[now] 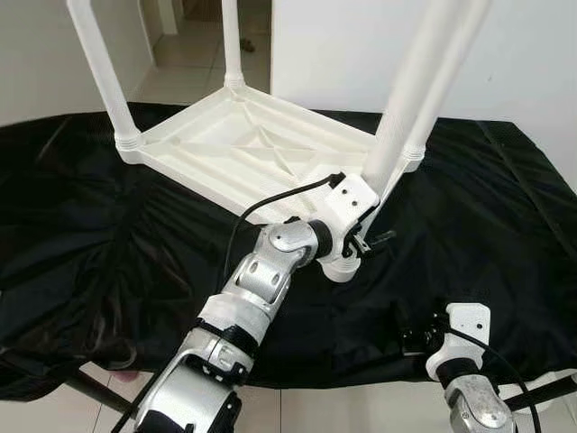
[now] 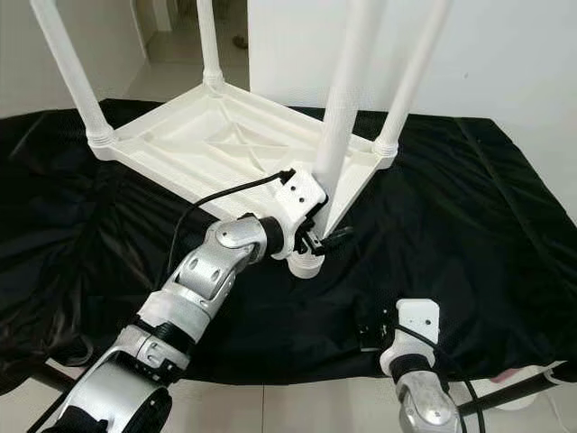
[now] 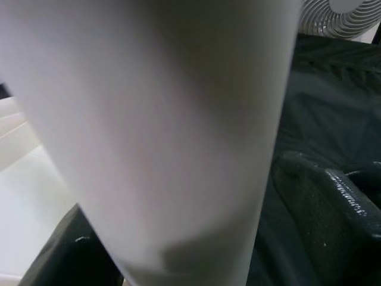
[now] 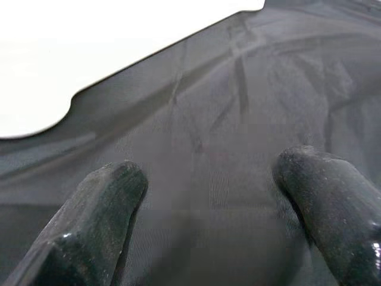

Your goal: Building children table

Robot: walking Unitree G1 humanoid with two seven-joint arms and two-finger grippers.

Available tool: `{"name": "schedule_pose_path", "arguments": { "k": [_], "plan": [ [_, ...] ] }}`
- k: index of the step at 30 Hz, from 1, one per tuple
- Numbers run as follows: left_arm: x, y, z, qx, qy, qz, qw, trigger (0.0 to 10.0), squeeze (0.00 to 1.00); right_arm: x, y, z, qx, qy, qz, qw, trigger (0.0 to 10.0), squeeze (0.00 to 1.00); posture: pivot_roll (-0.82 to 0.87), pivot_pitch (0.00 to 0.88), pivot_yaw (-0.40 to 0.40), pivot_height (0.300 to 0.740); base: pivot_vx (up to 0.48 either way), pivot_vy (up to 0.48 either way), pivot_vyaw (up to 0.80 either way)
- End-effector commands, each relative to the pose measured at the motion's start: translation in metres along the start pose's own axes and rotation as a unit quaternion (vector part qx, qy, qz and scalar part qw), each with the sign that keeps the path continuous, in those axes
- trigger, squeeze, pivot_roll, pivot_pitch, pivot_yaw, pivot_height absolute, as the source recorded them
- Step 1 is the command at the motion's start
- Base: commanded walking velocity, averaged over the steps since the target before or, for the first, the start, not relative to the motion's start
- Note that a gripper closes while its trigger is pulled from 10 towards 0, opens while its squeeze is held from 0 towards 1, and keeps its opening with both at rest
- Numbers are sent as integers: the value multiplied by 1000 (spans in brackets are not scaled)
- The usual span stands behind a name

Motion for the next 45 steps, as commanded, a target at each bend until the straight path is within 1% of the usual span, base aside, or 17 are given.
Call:
{"name": "schedule_pose_path", "arguments": {
  "k": [1,2,4,5,13,16,17,20,21,22,23,32,34,37,40,43,45],
  "plan": [
    [16,12,6,-49,161,-12,986,10000,0,-4,-4,0,7,-11,2,1000,10000,0,-122,97,10,740,0,0,0],
    [13,13,7,-55,152,-17,987,8392,0,-5,-3,1,6,-13,2,1000,10000,0,-122,97,10,740,0,0,0],
    [11,14,7,-58,146,-20,987,8392,0,-6,-3,2,5,-14,2,1000,10000,0,-122,97,10,740,0,0,0],
    [10,14,7,-61,140,-24,988,0,0,-6,-2,4,4,-15,2,1000,10000,0,-116,93,14,740,0,0,0],
    [8,13,5,-62,117,-24,991,0,0,-6,-1,7,-1,-12,1,1000,10000,0,-92,95,16,740,0,0,0],
    [6,11,-5,-60,97,-18,993,0,0,-9,0,16,-5,-12,-4,1000,10000,0,-57,102,5,740,0,0,0],
    [5,7,-12,-56,85,-14,995,1529,0,-10,2,22,-10,-10,-6,1000,10000,0,-46,104,0,740,0,0,0],
    [4,4,-18,-52,76,-10,996,2039,0,-11,4,28,-16,-7,-8,1000,10000,0,-36,106,-6,740,0,0,0],
    [3,-2,-28,-45,69,-10,997,1686,0,-13,8,36,-23,-2,-12,1000,10000,0,-24,109,-15,740,0,0,0],
    [3,-2,-28,-45,69,-10,997,1686,0,-13,8,36,-23,-2,-12,1000,10000,0,-24,109,-15,740,0,0,0],
    [3,-9,-38,-37,64,-11,997,0,0,-14,12,44,-31,2,-18,999,10000,0,-18,110,-19,740,0,0,0],
    [-4,-38,-92,19,40,-5,999,0,0,-25,37,82,-75,23,-47,996,10000,0,12,114,-51,740,0,0,0],
    [-4,-38,-92,19,40,-5,999,0,0,-25,37,82,-75,23,-47,996,10000,0,12,114,-51,740,0,0,0],
    [-6,-41,-112,37,32,3,999,0,0,-25,43,91,-88,38,-58,994,10000,0,17,114,-57,740,0,0,0],
    [-1,-50,-141,72,38,4,997,0,0,-29,49,100,-98,46,-68,992,10000,0,21,116,-58,740,0,0,0],
    [-1,-51,-147,80,40,5,996,0,0,-30,49,101,-100,47,-70,991,10000,0,24,116,-59,740,0,0,0],
    [7,-64,-164,113,56,15,992,0,0,-32,49,102,-103,49,-73,991,10000,0,30,116,-57,740,0,0,0]
  ]
}}
Point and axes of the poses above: a point about 5 cm out from each wrist's last joint towards the gripper, its own z axis pointing out of the wrist towards the gripper, its own y axis along the axis of the wrist's last joint, x = y × z, the point moved 3 cm from there along z, pointing out of the wrist towards the gripper, and after that the axes turned 12 degrees about -z, right-handed, at the moved point
